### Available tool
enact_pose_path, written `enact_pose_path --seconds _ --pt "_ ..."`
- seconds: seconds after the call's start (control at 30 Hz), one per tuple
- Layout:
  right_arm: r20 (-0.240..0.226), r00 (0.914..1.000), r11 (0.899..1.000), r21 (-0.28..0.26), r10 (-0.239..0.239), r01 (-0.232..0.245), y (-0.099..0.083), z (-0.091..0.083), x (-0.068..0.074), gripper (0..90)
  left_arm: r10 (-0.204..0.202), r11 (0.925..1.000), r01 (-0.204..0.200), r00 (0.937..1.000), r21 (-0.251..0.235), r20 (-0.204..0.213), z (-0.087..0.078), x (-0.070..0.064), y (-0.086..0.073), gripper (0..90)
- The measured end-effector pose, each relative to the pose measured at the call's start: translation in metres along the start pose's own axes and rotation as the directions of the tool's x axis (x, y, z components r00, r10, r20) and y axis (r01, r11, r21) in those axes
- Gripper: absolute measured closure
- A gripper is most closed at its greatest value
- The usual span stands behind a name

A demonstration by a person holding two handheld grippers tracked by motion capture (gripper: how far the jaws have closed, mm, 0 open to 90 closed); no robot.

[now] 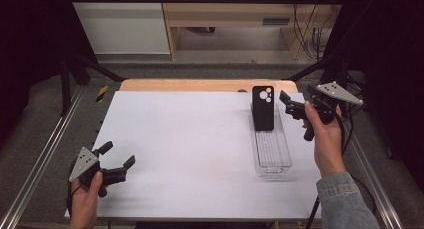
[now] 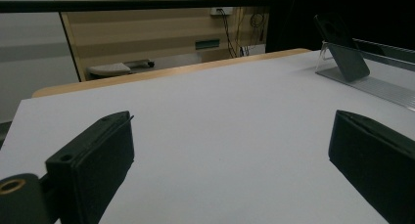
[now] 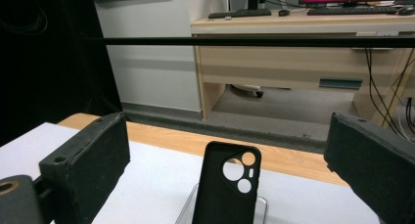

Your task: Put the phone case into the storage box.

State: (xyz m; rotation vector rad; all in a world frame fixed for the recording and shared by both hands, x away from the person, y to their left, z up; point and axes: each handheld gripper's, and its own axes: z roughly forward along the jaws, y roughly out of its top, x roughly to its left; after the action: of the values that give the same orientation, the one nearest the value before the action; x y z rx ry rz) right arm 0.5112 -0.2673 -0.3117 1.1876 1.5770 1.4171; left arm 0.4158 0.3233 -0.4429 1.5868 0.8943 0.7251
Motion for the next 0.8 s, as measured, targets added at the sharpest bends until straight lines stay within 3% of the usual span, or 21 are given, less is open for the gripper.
enact_pose_path --seconds 0.8 --pt "0.036 0.9974 0.998 -0.017 -0.063 0.064 -0.02 -0.029 -0.016 2.9 0.008 0.9999 -0.008 1.0 0.01 -0.003 -0.003 0.002 -0.001 3.2"
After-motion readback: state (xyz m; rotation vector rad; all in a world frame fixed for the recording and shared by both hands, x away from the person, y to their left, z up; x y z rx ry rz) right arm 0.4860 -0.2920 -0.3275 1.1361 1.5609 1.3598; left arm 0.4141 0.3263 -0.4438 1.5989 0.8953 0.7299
